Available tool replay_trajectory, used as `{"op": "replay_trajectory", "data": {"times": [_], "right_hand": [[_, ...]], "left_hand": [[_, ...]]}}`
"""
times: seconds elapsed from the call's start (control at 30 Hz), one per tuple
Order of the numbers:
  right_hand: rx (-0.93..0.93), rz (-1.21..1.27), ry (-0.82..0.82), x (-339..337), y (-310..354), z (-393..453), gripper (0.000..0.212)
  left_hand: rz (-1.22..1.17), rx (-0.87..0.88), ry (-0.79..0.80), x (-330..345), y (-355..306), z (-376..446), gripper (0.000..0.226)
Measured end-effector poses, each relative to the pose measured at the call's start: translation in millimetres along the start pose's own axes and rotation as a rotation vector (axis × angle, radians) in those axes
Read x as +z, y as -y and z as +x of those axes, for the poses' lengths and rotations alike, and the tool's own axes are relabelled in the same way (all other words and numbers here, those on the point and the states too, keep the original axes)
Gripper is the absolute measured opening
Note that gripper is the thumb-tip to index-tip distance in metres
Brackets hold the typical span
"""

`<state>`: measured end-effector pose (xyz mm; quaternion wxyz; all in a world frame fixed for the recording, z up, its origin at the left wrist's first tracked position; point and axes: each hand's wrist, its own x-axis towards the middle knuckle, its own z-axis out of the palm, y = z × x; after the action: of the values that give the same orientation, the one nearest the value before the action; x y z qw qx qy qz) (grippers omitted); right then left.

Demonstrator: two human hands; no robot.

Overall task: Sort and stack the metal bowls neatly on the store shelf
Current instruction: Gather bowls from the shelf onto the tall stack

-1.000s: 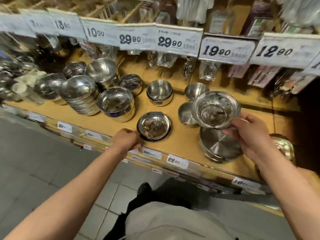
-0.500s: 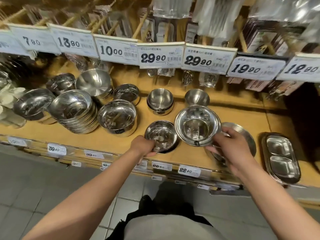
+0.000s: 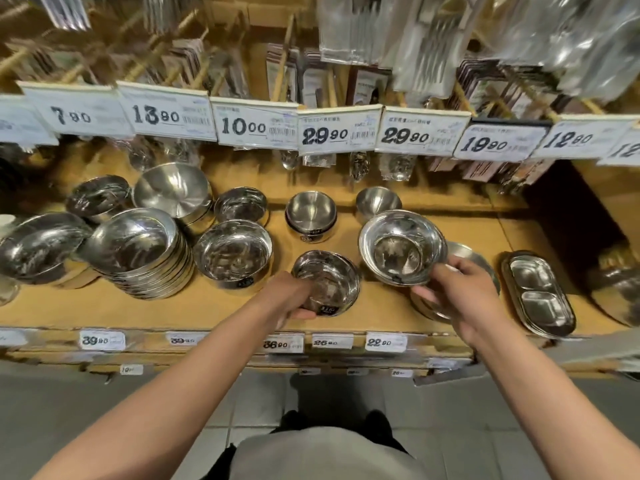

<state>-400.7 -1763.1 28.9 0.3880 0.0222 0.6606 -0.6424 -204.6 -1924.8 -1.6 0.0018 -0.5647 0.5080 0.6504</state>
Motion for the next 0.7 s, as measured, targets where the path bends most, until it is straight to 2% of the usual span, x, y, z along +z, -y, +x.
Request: {"op": "replay_trajectory", "data": {"times": [0.13,0.23,0.53,0.7], "right_hand": [[-0.025,0.002,-0.006,11,-1,14,0.024],[-0.022,-0.052,0.055,30,-15,25,0.022],[0.059,-0.396,0.122,67,-63,44,0.005],[-0.021,-0.583,0.155,71,-69,44,0.016]], "left_hand": [[-0.11,0.062,0.007,-23,10,-21,0.022],[-0.25,0.075,0.019,-44,29,-36,0.03],[-0.42,-0.012,-0.173,-68,93,-41,0.034],[-0.488,-0.024,-0.206,-68,108,-49,0.03]]}}
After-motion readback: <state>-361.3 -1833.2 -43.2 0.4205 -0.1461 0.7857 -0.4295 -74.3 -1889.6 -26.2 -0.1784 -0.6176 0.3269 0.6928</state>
